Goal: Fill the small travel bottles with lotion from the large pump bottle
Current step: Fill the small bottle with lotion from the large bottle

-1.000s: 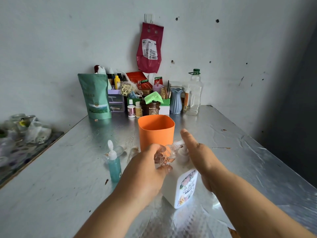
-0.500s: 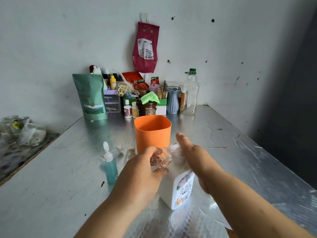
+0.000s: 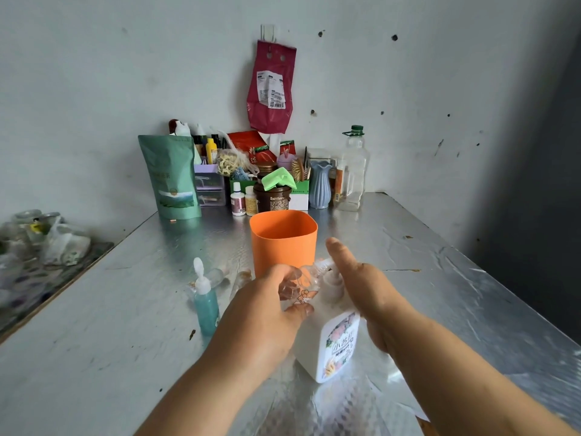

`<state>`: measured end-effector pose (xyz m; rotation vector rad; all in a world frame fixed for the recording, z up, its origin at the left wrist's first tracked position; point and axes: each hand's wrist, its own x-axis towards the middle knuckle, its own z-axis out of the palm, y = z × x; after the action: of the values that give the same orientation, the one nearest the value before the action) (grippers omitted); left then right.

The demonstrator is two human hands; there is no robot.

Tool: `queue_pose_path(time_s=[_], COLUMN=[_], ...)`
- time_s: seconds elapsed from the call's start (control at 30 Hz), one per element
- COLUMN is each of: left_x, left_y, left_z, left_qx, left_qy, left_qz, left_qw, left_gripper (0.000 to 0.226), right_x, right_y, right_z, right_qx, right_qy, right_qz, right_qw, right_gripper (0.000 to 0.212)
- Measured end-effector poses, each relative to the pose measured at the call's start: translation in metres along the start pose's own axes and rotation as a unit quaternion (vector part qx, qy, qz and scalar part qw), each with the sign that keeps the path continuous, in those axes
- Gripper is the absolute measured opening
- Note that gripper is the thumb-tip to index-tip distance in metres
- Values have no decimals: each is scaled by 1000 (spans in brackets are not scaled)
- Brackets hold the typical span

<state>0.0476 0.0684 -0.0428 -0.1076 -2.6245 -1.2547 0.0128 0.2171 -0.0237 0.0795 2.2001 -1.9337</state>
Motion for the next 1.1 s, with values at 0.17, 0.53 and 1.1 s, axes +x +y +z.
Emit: queue_pose_path(time_s=[0.17, 0.53, 1.1], left_x=[2, -2, -9], left_y=[-8, -11, -19], left_z=[3, 5, 14], left_qx=[-10, -46, -159], left_qy=[-1, 3, 43], left_qz=[3, -29, -49], left_qw=[1000, 999, 985], left_gripper=[35, 41, 39], right_x=[7, -4, 1], right_y=[4, -2, 2], right_z=[-1, 3, 8], right_qx=[-3, -32, -20], right_qy=[25, 33, 83], right_qz=[-16, -12, -34], right_qw=[1000, 999, 996], right_gripper=[56, 52, 50])
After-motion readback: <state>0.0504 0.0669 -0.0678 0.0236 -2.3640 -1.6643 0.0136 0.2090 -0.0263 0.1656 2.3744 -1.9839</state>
